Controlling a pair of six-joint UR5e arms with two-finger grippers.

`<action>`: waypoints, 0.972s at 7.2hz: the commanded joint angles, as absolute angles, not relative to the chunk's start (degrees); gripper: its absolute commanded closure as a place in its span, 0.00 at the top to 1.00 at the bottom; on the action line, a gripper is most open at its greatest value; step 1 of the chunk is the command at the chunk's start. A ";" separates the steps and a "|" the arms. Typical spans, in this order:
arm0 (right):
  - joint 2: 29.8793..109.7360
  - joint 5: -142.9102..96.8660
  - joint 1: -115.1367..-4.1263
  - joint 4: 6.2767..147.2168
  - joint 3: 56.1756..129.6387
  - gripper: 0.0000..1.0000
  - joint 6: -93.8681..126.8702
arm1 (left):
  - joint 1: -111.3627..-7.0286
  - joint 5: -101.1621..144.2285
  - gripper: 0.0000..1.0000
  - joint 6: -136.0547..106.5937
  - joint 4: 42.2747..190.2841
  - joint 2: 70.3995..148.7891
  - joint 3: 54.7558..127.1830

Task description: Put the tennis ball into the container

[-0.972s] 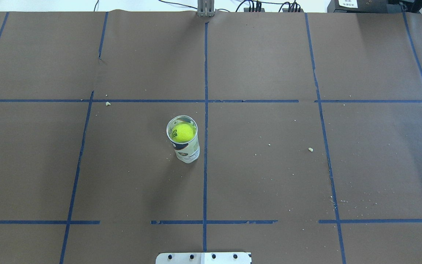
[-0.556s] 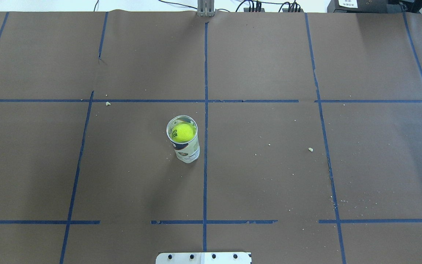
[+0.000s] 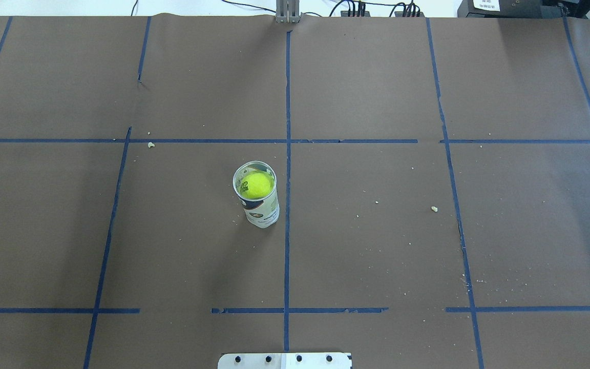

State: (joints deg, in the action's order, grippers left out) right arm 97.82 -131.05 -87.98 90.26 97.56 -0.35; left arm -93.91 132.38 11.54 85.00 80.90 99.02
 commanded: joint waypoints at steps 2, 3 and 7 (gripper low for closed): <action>97.82 -131.04 -87.98 90.26 97.56 1.00 -0.35 | -94.22 136.58 1.00 11.17 88.40 80.32 98.00; 97.82 -131.04 -87.98 90.26 97.56 1.00 -0.35 | -94.22 136.32 1.00 11.16 88.24 80.42 98.78; 97.82 -131.04 -87.98 90.26 97.56 1.00 -0.35 | -94.48 136.05 1.00 11.34 88.15 80.33 99.92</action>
